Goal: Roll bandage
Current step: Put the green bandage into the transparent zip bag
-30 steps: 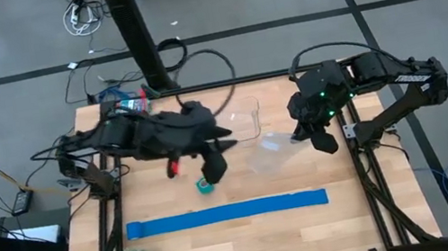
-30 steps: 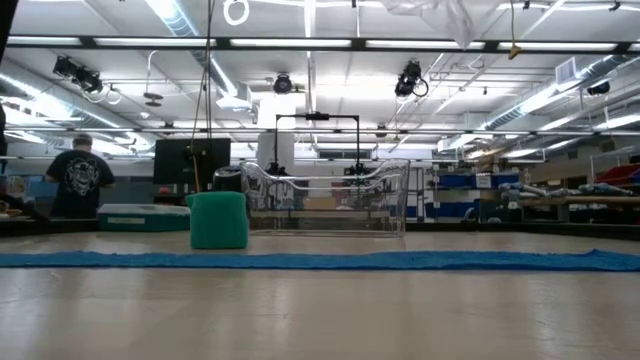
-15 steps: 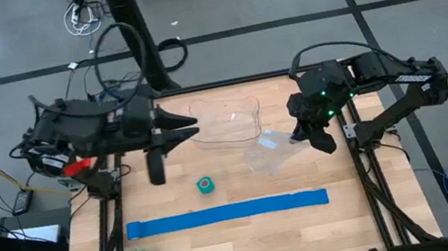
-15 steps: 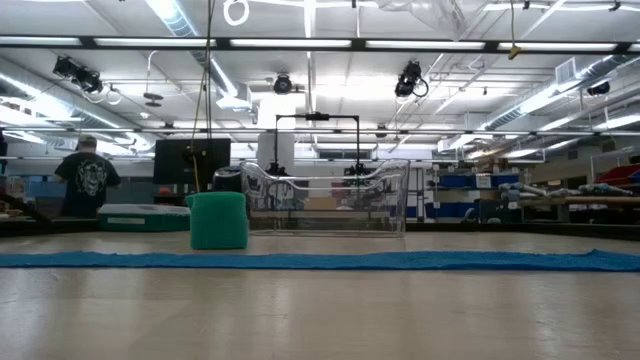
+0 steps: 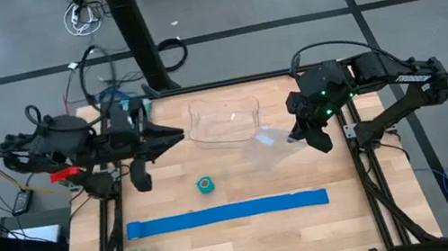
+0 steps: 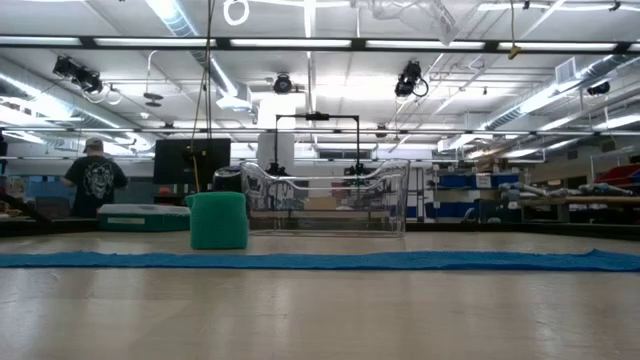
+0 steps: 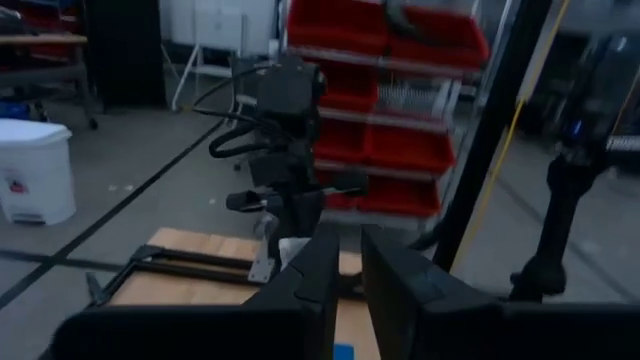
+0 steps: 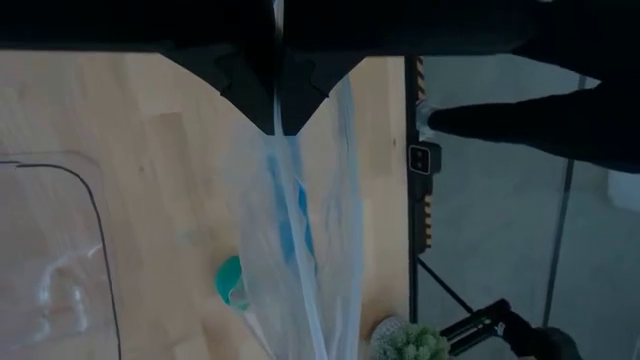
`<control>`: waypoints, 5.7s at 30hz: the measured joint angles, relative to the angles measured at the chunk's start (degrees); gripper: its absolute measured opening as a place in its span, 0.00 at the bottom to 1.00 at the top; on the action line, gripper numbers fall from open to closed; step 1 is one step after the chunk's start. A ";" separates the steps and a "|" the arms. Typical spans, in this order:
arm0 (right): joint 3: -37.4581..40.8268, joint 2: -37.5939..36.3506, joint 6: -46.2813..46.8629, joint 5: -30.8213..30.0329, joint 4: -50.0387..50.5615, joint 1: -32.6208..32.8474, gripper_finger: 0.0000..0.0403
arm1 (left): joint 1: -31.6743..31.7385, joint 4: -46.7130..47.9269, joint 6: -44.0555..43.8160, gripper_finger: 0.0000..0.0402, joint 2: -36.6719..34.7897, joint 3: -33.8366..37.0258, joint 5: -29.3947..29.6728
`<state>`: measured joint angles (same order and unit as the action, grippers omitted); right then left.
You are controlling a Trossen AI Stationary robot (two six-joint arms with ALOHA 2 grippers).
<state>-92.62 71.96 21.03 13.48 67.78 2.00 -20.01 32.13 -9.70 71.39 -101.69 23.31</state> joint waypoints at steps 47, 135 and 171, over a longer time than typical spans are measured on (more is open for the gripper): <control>0.00 19.26 3.67 13.59 -23.03 -1.08 0.00 | 0.02 -57.38 -23.80 0.12 -27.08 72.12 8.93; -22.95 27.28 -6.79 -3.67 -3.63 3.45 0.19 | -5.58 -36.62 -28.10 0.00 -16.70 59.53 20.19; -19.45 53.36 -12.32 0.49 -32.43 7.03 0.53 | -9.04 1.43 -41.74 0.01 -30.20 59.49 0.96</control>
<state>-112.07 125.33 8.71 13.96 35.34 9.03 -29.05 33.56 -51.44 41.19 -42.19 24.26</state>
